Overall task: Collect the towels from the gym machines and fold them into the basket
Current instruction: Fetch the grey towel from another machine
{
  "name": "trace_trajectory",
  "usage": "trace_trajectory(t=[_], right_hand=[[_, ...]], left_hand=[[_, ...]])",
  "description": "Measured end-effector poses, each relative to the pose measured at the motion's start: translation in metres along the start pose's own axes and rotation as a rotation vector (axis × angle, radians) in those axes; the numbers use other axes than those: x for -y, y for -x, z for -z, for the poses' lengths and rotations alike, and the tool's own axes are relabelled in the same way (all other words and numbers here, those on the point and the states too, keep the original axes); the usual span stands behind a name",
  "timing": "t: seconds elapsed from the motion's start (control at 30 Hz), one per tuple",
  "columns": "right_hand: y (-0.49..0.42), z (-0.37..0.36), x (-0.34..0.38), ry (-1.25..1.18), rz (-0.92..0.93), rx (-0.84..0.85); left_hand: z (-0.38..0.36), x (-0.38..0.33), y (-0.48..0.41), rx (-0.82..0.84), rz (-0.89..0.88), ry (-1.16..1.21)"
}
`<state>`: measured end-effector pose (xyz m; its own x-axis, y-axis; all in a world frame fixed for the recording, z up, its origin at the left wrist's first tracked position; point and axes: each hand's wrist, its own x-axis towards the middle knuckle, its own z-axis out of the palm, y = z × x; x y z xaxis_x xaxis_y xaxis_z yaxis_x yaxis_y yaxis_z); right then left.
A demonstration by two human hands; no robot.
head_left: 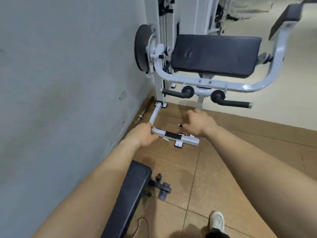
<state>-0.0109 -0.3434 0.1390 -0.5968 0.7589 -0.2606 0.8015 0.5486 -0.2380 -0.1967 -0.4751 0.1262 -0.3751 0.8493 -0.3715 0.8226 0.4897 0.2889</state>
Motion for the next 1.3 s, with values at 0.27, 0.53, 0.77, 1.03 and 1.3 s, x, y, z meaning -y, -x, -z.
trace_trajectory(t=[0.27, 0.53, 0.77, 1.03, 1.3], right_hand=[[0.026, 0.048, -0.237, -0.095, -0.235, -0.073], [0.050, 0.095, -0.447, -0.168, -0.386, -0.047], [0.045, 0.126, -0.588, -0.220, -0.479, -0.068], [-0.028, 0.166, -0.740, -0.210, -0.539, -0.027], [-0.154, 0.239, -0.860, -0.144, -0.449, 0.048]], left_hand=[[-0.035, -0.232, -0.080, 0.037, -0.199, -0.062], [-0.075, -0.445, -0.148, 0.086, -0.308, -0.081], [-0.098, -0.593, -0.213, 0.116, -0.397, -0.118], [-0.131, -0.737, -0.329, 0.168, -0.463, -0.140], [-0.128, -0.851, -0.464, 0.194, -0.390, -0.054]])
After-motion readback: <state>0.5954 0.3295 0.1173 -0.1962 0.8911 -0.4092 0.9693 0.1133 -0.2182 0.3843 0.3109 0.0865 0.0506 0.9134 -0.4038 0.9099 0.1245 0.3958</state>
